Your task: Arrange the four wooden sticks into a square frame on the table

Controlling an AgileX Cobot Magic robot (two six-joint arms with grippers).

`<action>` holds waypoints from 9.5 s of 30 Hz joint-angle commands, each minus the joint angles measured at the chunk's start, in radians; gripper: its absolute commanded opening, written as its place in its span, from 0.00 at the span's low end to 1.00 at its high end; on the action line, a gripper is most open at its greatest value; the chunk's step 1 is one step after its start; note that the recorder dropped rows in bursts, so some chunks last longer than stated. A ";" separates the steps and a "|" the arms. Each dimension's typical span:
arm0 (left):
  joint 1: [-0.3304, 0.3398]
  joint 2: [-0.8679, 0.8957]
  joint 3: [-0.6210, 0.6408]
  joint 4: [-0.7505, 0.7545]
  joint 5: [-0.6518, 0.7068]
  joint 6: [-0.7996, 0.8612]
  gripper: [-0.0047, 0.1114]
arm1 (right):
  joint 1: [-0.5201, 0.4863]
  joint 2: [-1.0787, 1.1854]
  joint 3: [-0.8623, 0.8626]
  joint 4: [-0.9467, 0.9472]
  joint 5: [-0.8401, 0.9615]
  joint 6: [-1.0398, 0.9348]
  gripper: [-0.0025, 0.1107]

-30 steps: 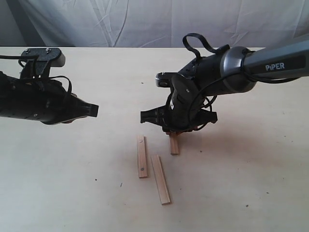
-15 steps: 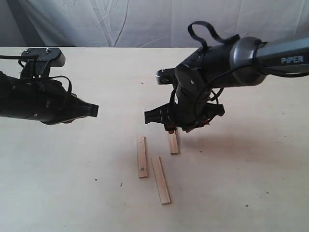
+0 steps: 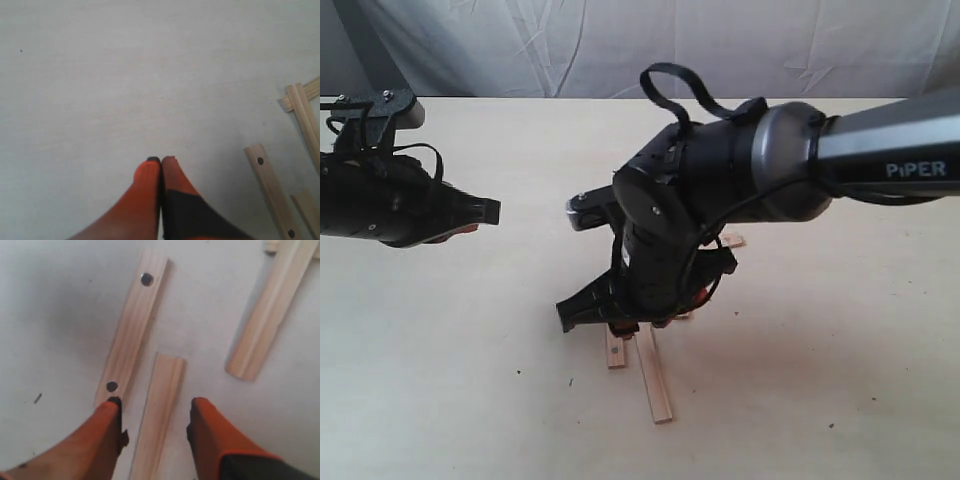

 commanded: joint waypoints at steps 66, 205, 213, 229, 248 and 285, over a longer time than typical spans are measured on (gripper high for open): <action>-0.001 -0.009 0.005 -0.057 0.016 0.002 0.04 | -0.351 0.042 -0.022 -0.198 -0.112 -0.162 0.02; 0.070 -0.009 0.005 -0.127 -0.059 0.002 0.04 | -0.374 0.068 -0.003 -0.042 -0.031 -0.068 0.02; 0.070 -0.009 0.005 -0.127 -0.061 0.002 0.04 | -0.374 0.113 -0.003 -0.042 -0.027 -0.066 0.02; 0.070 -0.009 0.005 -0.127 -0.061 0.004 0.04 | -0.374 0.104 -0.003 -0.046 -0.033 -0.071 0.03; 0.070 -0.009 0.005 -0.123 -0.061 0.007 0.04 | -0.381 0.021 0.140 -0.062 -0.005 -0.204 0.05; 0.070 -0.009 0.005 -0.123 -0.063 0.007 0.04 | -0.381 0.073 0.117 0.020 -0.028 -0.227 0.44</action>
